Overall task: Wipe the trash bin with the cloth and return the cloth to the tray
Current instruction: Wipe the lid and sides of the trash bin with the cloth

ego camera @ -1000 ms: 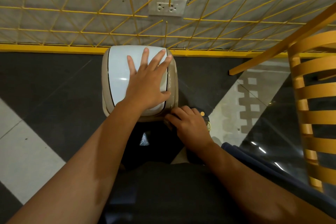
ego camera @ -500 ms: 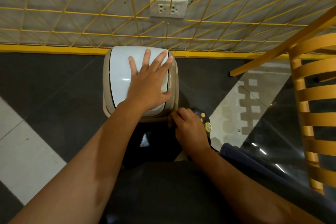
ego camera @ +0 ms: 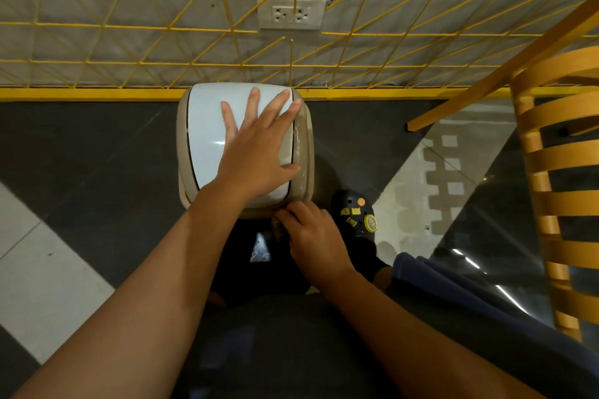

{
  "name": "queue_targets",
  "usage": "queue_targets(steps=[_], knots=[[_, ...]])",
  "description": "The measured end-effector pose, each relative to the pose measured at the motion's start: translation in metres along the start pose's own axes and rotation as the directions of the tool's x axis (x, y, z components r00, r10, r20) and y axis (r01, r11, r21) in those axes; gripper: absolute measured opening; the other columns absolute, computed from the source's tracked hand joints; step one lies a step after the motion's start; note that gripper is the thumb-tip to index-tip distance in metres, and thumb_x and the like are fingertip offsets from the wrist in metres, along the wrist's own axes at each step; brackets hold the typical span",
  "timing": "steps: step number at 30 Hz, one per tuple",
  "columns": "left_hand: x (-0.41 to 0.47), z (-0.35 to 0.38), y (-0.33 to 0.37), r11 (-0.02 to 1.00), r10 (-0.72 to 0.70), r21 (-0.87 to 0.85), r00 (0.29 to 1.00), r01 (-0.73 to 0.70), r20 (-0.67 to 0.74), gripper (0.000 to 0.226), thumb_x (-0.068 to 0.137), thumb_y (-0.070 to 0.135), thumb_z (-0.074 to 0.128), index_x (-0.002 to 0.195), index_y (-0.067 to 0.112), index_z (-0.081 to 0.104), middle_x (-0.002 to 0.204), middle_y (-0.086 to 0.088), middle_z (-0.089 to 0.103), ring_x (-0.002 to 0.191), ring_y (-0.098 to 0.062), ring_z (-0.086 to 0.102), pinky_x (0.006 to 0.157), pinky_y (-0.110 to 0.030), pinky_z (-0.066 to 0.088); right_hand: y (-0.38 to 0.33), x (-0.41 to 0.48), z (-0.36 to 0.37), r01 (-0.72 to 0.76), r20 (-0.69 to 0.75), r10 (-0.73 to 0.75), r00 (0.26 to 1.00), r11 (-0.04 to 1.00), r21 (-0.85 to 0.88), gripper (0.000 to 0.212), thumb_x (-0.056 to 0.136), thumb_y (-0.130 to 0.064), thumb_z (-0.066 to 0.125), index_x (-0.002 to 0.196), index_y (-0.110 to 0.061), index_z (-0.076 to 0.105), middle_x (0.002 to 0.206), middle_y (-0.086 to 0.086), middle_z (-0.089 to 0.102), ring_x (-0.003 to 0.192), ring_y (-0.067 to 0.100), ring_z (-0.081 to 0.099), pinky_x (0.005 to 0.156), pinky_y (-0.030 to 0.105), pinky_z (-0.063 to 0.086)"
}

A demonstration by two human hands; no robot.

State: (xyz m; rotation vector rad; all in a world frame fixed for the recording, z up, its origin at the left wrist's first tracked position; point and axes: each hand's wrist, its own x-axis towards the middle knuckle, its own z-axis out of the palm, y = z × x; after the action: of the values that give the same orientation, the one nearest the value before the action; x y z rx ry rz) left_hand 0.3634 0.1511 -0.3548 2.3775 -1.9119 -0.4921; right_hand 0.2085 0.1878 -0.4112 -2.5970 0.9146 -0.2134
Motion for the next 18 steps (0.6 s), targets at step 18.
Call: queue_targets(steps=[18], knots=[[0.0, 0.0, -0.001, 1.0, 0.012, -0.013, 1.0, -0.011, 0.019, 0.091, 0.08, 0.048, 0.061, 0.147, 0.028, 0.002, 0.157, 0.005, -0.004, 0.143, -0.029, -0.013, 0.108, -0.059, -0.01, 0.051, 0.033, -0.03, -0.249, 0.028, 0.247, 0.969, 0.966, 0.07, 0.031, 0.076, -0.007, 0.047, 0.095, -0.01, 0.072, 0.088, 0.012, 0.065, 0.081, 0.033, 0.061, 0.067, 0.042, 0.051]])
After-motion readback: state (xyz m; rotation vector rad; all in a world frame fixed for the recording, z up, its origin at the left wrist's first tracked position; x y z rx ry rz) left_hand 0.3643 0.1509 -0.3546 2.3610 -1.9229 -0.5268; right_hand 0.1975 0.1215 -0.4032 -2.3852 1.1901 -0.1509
